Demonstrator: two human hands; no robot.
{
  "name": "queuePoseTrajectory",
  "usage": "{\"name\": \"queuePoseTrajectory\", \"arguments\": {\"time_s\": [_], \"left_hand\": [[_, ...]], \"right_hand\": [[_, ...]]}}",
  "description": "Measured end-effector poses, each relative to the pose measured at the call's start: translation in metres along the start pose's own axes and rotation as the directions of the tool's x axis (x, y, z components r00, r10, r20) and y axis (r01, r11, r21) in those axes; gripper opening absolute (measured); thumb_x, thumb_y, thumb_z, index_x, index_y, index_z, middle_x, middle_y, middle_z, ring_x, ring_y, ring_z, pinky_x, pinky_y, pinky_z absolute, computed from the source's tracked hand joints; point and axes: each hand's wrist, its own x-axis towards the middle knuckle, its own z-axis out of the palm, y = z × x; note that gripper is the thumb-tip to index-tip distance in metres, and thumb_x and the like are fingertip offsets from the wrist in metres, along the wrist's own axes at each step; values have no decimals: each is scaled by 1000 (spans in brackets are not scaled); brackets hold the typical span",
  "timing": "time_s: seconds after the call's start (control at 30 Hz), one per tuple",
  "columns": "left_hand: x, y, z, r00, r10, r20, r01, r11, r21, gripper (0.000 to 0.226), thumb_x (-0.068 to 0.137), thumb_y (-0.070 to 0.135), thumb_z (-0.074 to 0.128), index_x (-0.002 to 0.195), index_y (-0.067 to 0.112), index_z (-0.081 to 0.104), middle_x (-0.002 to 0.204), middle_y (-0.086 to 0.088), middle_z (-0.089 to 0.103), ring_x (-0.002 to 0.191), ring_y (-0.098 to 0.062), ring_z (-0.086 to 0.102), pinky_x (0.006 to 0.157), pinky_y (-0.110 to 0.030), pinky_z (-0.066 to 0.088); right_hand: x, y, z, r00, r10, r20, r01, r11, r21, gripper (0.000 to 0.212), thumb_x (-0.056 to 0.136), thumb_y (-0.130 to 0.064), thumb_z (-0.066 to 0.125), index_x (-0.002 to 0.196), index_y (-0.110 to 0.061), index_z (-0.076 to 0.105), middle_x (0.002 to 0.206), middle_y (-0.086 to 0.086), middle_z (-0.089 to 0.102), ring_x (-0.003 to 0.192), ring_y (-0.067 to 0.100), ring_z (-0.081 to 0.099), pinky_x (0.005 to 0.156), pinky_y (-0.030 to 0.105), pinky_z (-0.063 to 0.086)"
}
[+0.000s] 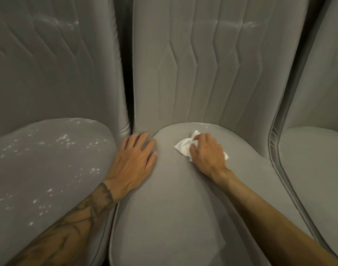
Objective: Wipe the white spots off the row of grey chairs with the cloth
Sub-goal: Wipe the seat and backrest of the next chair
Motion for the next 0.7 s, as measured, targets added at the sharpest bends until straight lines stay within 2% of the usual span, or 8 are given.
{"name": "queuePoseTrajectory", "arguments": {"time_s": [0.13, 0.23, 0.3, 0.37, 0.43, 0.47, 0.6, 0.7], "left_hand": [[6, -1, 16, 997, -40, -59, 42, 999, 33, 37, 103, 34, 45, 120, 11, 69, 139, -14, 60, 124, -38, 52, 104, -51, 43], [3, -3, 28, 995, -36, -92, 42, 997, 57, 38, 105, 35, 42, 118, 11, 68, 141, -15, 58, 126, -40, 50, 104, -53, 42], [3, -2, 29, 994, -34, -102, 42, 997, 71, 37, 105, 35, 41, 116, 11, 67, 141, -15, 57, 126, -40, 50, 103, -54, 42], [2, -2, 29, 993, -37, -110, 45, 996, 73, 37, 105, 35, 40, 114, 10, 67, 142, -16, 57, 126, -42, 50, 103, -55, 43], [2, -2, 29, 993, -36, -112, 43, 997, 63, 37, 105, 35, 40, 114, 10, 66, 142, -16, 57, 126, -42, 50, 102, -55, 43], [2, -3, 30, 993, -34, -115, 41, 997, 59, 37, 105, 35, 40, 114, 10, 66, 142, -16, 57, 126, -42, 50, 102, -55, 42], [2, -6, 33, 989, -21, -144, 30, 998, 62, 35, 106, 33, 41, 115, 10, 65, 143, -15, 53, 126, -41, 49, 101, -54, 40], [1, -5, 35, 988, -26, -153, 37, 997, 66, 35, 106, 33, 41, 114, 9, 65, 143, -16, 54, 125, -42, 49, 101, -55, 40]], "right_hand": [[10, 53, -16, 955, 247, -164, -263, 961, -88, 31, 103, -26, 42, 120, -3, 53, 121, 19, 55, 111, 39, 52, 94, 48, 40], [28, 48, -9, 908, 357, -218, -386, 917, -105, 31, 105, -21, 34, 120, 0, 51, 124, 20, 53, 112, 37, 51, 93, 45, 37], [41, 31, 0, 935, 291, -202, -320, 939, -127, 34, 105, -21, 30, 125, -1, 49, 127, 17, 52, 114, 34, 50, 94, 42, 35], [43, 20, 3, 969, 164, -184, -185, 977, -103, 33, 104, -21, 34, 125, -2, 51, 125, 15, 53, 110, 34, 50, 94, 41, 36], [35, 32, -2, 980, 56, -189, -81, 989, -126, 29, 101, -17, 42, 118, 3, 55, 117, 20, 55, 103, 37, 51, 90, 44, 37], [29, 45, -7, 977, 56, -207, -84, 988, -131, 28, 100, -15, 44, 116, 5, 56, 114, 23, 56, 100, 40, 51, 88, 47, 38], [13, 81, -13, 920, 289, -265, -341, 923, -178, 31, 102, -20, 39, 120, 0, 55, 120, 20, 54, 106, 39, 50, 86, 48, 39], [24, 62, -7, 929, 239, -282, -291, 943, -160, 26, 100, -10, 44, 114, 6, 59, 114, 25, 58, 102, 42, 52, 85, 49, 40]]}}
